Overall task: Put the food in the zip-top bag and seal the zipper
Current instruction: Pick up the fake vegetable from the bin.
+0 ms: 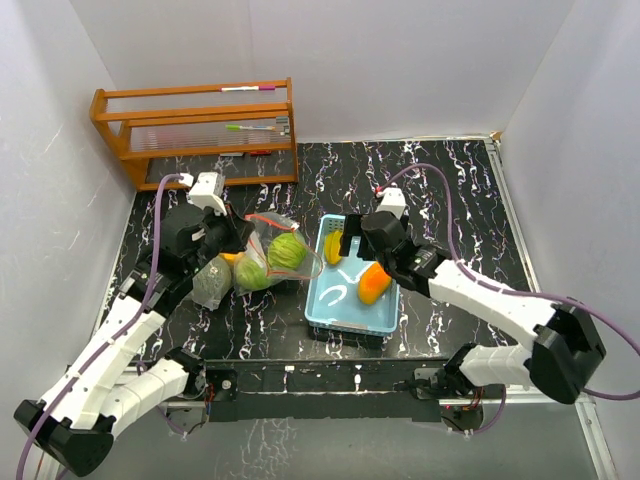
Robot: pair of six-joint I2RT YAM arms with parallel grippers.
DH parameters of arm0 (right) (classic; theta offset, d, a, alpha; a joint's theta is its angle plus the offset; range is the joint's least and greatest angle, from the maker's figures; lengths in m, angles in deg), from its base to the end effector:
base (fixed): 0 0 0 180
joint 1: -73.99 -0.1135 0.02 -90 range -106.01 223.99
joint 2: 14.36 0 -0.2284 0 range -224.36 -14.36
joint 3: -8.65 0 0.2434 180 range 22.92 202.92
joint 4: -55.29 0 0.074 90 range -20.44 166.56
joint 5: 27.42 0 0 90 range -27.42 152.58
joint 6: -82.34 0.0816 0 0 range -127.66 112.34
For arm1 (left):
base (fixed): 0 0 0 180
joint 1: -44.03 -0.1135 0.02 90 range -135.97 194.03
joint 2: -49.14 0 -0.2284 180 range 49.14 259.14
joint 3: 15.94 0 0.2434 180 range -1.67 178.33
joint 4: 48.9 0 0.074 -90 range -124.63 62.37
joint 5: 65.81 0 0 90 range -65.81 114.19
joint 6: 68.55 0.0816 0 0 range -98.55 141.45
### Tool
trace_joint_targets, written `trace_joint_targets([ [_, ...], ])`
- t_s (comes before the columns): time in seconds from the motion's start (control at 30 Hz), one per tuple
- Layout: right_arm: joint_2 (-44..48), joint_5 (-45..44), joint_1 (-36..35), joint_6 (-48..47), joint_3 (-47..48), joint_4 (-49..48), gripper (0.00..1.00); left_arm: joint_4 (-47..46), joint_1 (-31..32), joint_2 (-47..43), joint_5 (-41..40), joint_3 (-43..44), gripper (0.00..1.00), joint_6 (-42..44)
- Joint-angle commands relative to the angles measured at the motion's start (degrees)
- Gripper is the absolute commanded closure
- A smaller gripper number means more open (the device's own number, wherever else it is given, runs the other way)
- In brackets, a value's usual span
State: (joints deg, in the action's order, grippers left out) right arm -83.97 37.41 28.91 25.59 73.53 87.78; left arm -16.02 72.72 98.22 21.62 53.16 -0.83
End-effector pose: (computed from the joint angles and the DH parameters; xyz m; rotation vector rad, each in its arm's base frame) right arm 0.2369 0.1884 0.2181 0.0154 2.1655 0.3019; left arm 0.2217 -0.1171 0.3348 0.0698 1.8335 -0.5923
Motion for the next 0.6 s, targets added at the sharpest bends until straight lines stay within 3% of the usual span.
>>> trace_joint_targets([
  [0.0, -5.0, 6.0, 4.4, 1.4, -1.6, -10.8, 0.02, -4.1, 0.1, -0.8, 1.1, -1.1, 1.00, -1.3],
  [0.3, -18.6, 9.2, 5.1, 0.3, 3.9, -16.1, 0.01, -5.1, 0.1, -1.4, 2.3, -2.2, 1.00, -0.8],
  [0.57, -24.0, 5.9, 5.0, 1.0, 4.7, -19.1, 0.00, -5.8, 0.1, -1.7, 3.6, -3.3, 1.00, -1.3],
])
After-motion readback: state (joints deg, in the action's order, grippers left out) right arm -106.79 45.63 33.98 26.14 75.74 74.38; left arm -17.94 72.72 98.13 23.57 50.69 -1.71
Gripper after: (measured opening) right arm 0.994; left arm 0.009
